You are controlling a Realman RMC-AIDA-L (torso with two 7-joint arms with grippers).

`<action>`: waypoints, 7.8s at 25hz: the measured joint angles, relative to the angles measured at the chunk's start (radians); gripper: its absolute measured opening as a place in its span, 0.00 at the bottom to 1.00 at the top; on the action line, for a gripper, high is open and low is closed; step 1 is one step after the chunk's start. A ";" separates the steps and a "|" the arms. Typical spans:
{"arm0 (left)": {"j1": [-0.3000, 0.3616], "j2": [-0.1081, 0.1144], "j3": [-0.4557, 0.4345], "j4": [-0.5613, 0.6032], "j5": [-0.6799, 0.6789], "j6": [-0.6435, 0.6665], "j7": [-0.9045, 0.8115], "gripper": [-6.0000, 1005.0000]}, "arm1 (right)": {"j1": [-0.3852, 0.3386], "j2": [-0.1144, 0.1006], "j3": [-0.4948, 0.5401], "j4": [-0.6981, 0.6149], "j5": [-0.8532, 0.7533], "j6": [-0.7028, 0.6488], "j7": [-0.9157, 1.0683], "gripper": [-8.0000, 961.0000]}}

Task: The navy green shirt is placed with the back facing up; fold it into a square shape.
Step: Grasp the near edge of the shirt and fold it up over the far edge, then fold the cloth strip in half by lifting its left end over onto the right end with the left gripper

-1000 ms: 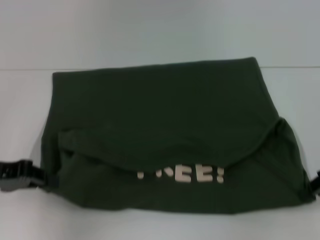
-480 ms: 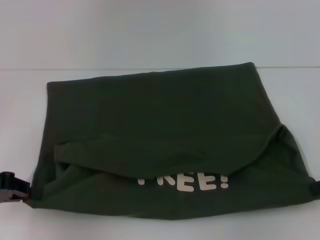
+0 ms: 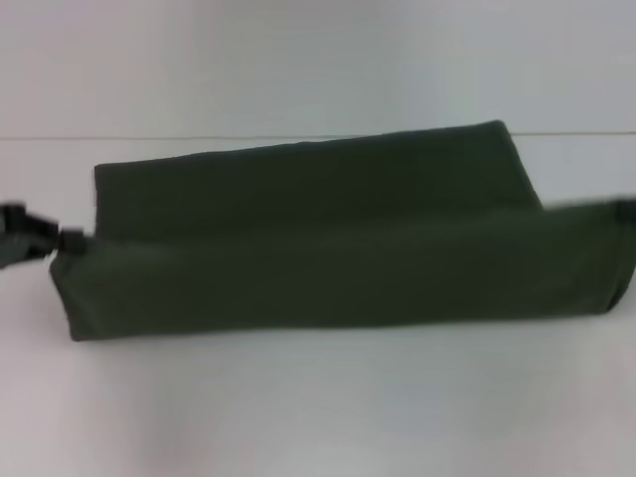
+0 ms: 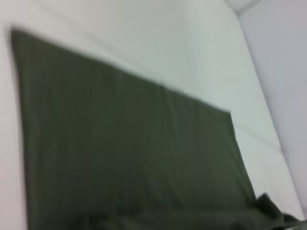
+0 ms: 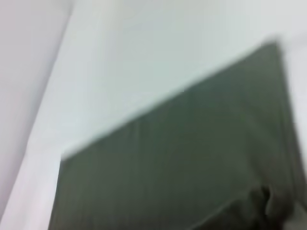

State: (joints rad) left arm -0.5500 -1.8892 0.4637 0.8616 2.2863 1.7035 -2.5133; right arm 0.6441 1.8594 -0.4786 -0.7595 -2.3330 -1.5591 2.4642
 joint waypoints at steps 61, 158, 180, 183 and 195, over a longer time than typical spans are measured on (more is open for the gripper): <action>-0.233 -0.150 0.188 -0.188 -0.014 -0.932 -0.098 0.23 | 0.361 0.046 -0.446 0.372 0.088 1.242 -0.018 0.18; 0.047 -0.131 0.074 -0.519 -0.447 -0.622 0.033 0.84 | -0.168 0.072 -0.015 0.256 0.604 0.142 -0.202 0.78; -0.012 -0.159 0.173 -0.497 -0.451 -0.729 0.040 0.70 | -0.175 0.075 -0.007 0.269 0.604 0.130 -0.201 0.78; -0.015 -0.161 0.174 -0.496 -0.450 -0.732 0.040 0.59 | -0.178 0.075 -0.006 0.270 0.604 0.129 -0.201 0.78; -0.011 -0.165 0.172 -0.491 -0.451 -0.741 0.054 0.28 | -0.185 0.076 -0.001 0.270 0.604 0.124 -0.200 0.78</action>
State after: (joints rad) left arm -0.5607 -2.0539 0.6358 0.3703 1.8349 0.9630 -2.4590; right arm 0.4587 1.9353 -0.4801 -0.4893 -1.7288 -1.4352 2.2637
